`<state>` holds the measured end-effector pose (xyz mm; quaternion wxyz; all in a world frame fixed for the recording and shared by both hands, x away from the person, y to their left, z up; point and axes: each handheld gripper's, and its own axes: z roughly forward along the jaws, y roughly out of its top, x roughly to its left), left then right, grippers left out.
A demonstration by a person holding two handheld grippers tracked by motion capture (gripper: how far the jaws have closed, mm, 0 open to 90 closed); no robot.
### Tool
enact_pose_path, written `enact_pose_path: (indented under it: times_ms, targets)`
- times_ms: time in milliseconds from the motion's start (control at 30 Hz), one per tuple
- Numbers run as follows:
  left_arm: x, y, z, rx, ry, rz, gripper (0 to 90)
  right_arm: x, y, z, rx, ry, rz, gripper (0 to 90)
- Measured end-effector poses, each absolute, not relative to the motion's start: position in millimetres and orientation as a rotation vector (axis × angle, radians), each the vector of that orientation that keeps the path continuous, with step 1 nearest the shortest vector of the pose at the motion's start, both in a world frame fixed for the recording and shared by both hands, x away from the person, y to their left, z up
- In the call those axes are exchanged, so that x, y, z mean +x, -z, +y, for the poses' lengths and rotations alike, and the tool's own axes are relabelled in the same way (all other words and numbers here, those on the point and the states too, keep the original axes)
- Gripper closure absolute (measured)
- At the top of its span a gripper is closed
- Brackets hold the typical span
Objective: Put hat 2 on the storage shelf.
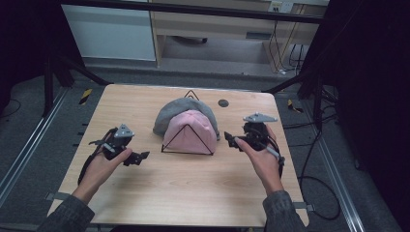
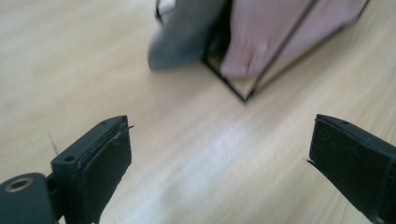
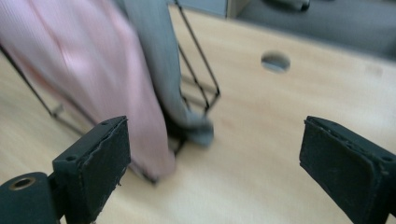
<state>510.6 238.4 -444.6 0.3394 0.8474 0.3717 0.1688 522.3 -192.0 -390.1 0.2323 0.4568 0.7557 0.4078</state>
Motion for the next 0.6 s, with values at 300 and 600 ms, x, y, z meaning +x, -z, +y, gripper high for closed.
enact_pose_path:
  times_ms: [300, 600]
  targets:
    - [499.4, 481.2, 246.6, 2.28, -0.365, 1.026, 4.8, 496.3, 465.6, -215.0, 1.412, -1.056, 2.141, 9.1]
    - [498.6, 495.2, 254.9, 2.294, -0.34, 1.067, 4.2, 489.3, 495.0, -221.7, 1.459, -0.953, 2.185, 8.8]
